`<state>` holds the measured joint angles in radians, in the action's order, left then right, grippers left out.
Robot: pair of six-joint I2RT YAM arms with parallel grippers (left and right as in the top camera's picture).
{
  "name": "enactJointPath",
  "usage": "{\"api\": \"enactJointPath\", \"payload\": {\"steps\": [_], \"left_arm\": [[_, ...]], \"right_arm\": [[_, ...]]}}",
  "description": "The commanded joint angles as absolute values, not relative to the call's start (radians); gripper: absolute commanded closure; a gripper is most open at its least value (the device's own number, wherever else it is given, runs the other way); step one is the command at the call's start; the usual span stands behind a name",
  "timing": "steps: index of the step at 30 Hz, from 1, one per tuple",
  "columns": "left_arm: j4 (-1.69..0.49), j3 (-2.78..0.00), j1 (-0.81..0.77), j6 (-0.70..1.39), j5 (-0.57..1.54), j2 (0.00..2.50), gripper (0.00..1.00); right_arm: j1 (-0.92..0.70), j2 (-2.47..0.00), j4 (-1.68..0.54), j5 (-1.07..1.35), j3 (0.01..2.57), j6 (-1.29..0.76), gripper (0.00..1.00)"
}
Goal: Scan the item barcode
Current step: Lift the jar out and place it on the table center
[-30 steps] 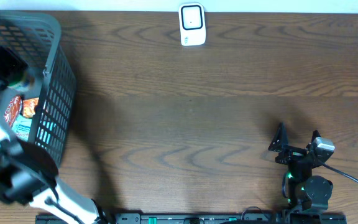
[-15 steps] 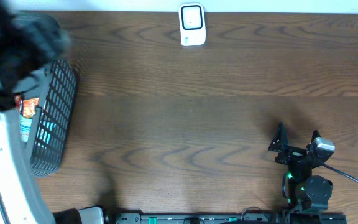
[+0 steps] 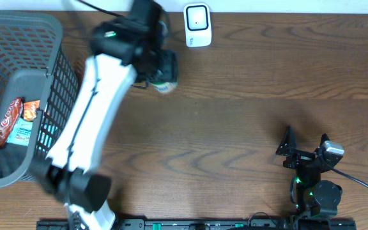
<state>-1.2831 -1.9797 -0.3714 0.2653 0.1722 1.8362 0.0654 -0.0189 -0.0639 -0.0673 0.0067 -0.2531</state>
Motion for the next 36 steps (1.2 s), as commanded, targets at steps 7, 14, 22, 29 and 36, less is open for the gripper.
{"api": "enactJointPath", "payload": {"steps": [7,14,22,29,36], "left_arm": [[-1.229,-1.918,-0.424,0.552,0.123,2.079,0.51],[-1.026,-1.806,-0.436,1.196,0.017,2.149,0.51],[-1.004,-1.653,-0.478,1.625,-0.114,2.155,0.51],[-0.995,-1.630,-0.504,1.612,-0.113,2.139,0.25],[-0.996,-1.662,-0.503,1.430,-0.167,1.969,0.02]], "right_arm": [[0.070,-0.020,-0.068,-0.073,0.006,-0.262,0.01],[0.070,-0.020,-0.068,-0.073,0.006,-0.262,0.01],[0.070,-0.020,-0.067,-0.073,0.006,-0.262,0.01],[0.070,-0.020,-0.068,-0.073,0.006,-0.262,0.01],[0.070,-0.020,-0.068,-0.073,0.006,-0.262,0.01]]}}
